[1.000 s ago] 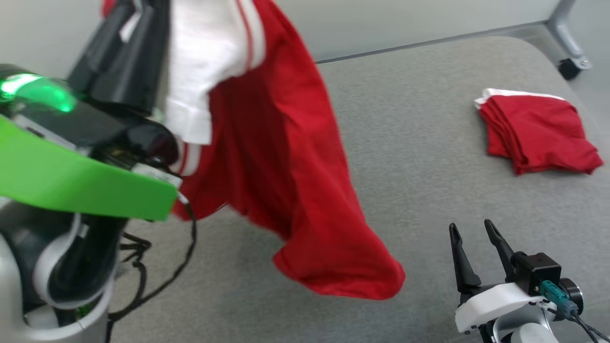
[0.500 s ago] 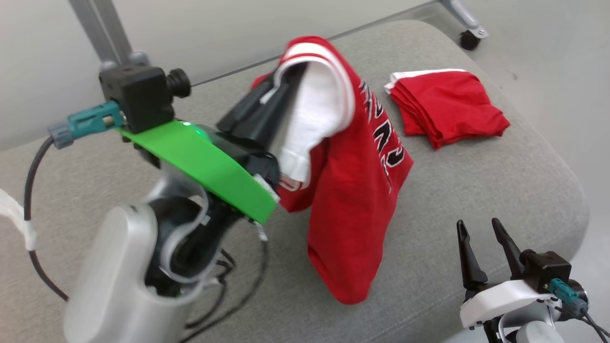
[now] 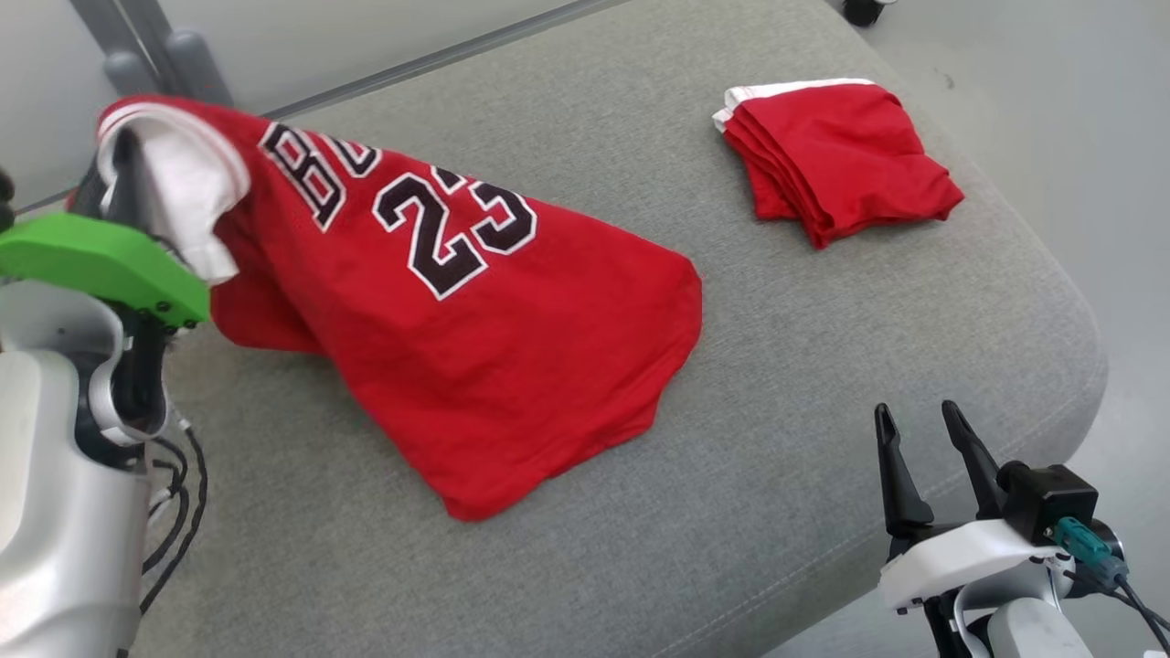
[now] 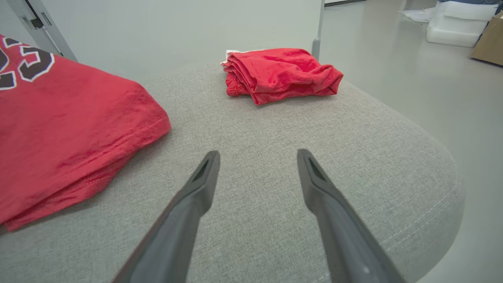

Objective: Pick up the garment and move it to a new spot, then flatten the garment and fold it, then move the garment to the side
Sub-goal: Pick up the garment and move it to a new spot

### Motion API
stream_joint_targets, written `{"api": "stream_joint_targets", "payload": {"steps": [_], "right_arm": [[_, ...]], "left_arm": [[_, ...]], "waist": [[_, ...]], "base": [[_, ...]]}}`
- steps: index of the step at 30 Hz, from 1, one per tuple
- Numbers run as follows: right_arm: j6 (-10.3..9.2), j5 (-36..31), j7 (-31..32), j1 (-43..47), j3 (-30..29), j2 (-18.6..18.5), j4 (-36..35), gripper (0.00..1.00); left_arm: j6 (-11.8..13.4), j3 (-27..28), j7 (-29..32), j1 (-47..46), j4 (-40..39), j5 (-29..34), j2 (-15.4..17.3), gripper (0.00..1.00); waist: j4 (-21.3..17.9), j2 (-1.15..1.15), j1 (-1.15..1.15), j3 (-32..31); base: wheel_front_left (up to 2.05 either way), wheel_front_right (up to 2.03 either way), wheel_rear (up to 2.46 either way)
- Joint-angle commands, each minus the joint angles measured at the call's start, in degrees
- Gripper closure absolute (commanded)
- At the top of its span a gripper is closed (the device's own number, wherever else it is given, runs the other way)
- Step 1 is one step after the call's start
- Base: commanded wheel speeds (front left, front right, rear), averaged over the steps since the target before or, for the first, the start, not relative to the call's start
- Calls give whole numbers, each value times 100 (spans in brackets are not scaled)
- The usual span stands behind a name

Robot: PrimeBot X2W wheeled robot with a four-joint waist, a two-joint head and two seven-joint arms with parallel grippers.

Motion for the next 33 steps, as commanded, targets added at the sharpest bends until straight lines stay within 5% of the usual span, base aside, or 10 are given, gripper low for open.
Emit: {"api": "stream_joint_targets", "payload": {"steps": [1, 2, 5, 11, 24, 33], "right_arm": [[-9, -6, -2, -87, 18, -1, 16, 0], [-9, -22, -2, -85, 14, -2, 32, 0], [-9, -48, -2, -92, 10, -2, 48, 0], [-9, -171, -2, 85, -63, -2, 46, 0], [-10, -624, -2, 370, -87, -62, -543, 0], [-9, -648, -2, 887, -40, -220, -1179, 0]], "left_arm": [[-10, 61, -122, -4, 278, -67, -25, 9], [-42, 67, -227, 38, 504, -47, -28, 0], [21, 15, -653, 168, 930, 282, 122, 0], [195, -86, -1435, 734, 1040, 522, -95, 0], [313, -1389, -2223, 2396, 196, 1096, -1494, 0], [308, -873, -2276, 3604, -554, 1738, -1684, 0]], "waist": [[120, 0, 0, 81], [155, 0, 0, 80], [253, 0, 0, 50], [540, 0, 0, -149], [963, 0, 0, -686], [1344, 0, 0, -1033]], "base": [[0, 0, 0], [0, 0, 0], [0, 0, 0], [0, 0, 0], [0, 0, 0], [0, 0, 0]]}}
